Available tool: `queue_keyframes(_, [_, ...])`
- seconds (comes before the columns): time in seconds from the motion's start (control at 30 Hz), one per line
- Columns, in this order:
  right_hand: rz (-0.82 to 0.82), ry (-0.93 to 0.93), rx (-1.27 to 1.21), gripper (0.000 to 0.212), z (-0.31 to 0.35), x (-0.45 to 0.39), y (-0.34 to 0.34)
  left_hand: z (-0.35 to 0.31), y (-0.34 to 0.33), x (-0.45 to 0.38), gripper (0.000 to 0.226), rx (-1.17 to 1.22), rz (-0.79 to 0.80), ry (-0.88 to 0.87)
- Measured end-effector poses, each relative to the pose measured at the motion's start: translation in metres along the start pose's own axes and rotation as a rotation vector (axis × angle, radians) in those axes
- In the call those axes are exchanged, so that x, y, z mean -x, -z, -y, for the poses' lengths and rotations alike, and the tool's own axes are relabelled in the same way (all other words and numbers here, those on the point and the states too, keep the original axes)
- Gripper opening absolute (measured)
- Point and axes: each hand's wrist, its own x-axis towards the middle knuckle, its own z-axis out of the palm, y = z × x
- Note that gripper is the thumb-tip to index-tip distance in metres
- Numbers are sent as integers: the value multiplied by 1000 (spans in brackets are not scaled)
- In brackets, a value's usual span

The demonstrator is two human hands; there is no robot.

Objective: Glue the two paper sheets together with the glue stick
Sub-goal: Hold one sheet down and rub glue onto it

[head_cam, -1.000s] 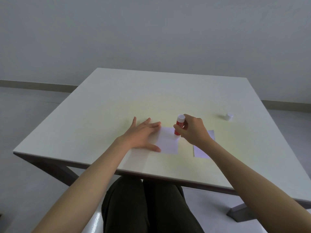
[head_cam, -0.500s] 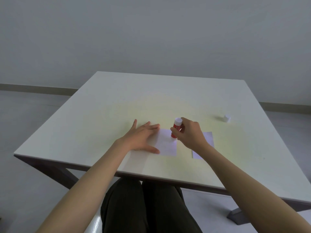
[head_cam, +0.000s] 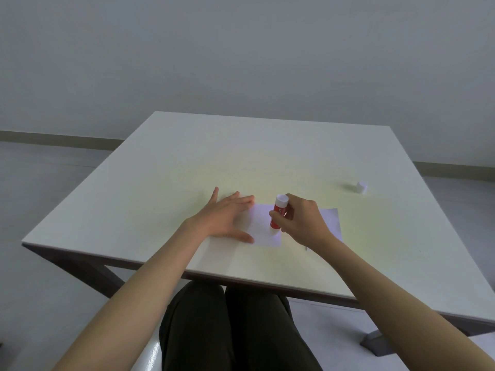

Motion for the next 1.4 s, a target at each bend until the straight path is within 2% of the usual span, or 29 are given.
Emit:
queue_keyframes(0.17, [-8,-13,13,19,-2,-4,2,-7,5,3,103,-29,-9,-29])
queue_keyframes(0.27, [-12,-24,18,18,-3,-5,2,-12,9,2,84,-31,35,-121])
queue_keyframes(0.4, [-3,-10,13,18,0,-6,3,-15,13,2,69,-16,124,-139])
queue_keyframes(0.7, [0,-27,12,18,1,-14,5,-18,18,4,67,-25,152,-133])
queue_keyframes(1.13, [-103,-88,12,21,-9,-47,3,-14,13,2,66,-16,119,-163])
queue_keyframes(1.4, [-182,-156,-56,19,-18,-52,7,-12,9,3,78,117,101,-127])
